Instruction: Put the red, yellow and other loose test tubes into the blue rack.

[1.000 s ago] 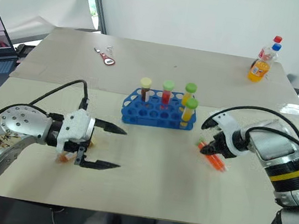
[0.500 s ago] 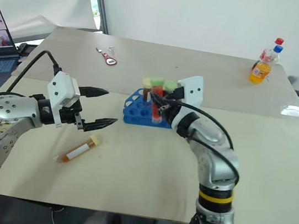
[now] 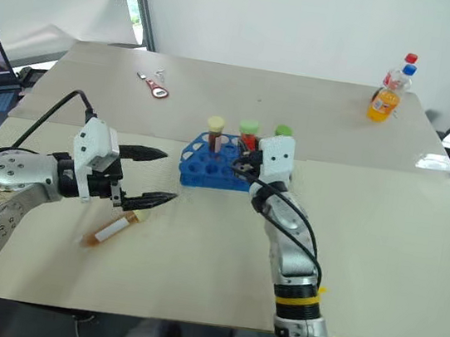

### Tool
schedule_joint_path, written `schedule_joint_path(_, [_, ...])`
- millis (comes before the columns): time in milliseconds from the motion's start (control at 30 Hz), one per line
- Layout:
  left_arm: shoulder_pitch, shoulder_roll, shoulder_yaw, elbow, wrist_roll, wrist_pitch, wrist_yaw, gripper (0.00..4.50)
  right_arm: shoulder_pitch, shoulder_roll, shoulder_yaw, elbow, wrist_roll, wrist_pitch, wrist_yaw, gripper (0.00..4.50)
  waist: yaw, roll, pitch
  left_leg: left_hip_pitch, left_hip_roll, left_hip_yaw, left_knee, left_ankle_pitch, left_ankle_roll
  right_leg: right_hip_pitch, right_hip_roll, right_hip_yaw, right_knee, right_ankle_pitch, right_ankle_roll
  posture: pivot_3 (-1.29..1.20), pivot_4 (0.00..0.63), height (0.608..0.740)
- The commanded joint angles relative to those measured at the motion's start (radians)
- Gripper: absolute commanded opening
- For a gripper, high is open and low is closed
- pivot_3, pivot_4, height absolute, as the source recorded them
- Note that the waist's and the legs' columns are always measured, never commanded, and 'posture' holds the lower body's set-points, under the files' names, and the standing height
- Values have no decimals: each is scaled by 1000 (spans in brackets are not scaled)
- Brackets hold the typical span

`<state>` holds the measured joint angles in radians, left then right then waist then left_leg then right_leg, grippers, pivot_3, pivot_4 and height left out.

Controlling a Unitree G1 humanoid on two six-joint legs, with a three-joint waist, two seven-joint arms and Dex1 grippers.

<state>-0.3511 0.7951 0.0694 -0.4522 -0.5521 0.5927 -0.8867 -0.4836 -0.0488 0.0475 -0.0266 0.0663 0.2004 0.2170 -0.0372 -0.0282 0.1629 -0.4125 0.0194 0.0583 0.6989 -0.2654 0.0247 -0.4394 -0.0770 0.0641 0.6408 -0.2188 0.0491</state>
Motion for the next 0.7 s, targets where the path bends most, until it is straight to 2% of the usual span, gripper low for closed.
schedule_joint_path(33, [-6, 7, 32, -34, -17, 3, 7, 4500, -4, 18, 4, 23, -11, -70, -24, 986, -3, 0, 0, 0, 0, 0, 0, 0, 0, 0, 0, 0, 0, 0, 0, 0, 150, 733])
schedule_joint_path(500, [-32, -8, 20, -43, -22, 26, 31, 4500, -37, 73, 10, 197, -52, -220, -99, 986, -7, 0, 0, 3, 0, 0, -1, 0, 0, 2, 0, 0, 0, 0, 0, 0, 150, 733])
schedule_joint_path(700, [-39, -13, 18, -44, -22, 34, 45, 4500, -16, 88, 0, 210, -26, -269, -101, 986, -8, 0, 0, 4, 0, 0, -1, 0, 0, 2, 0, 1, 0, 0, 0, 0, 150, 733])
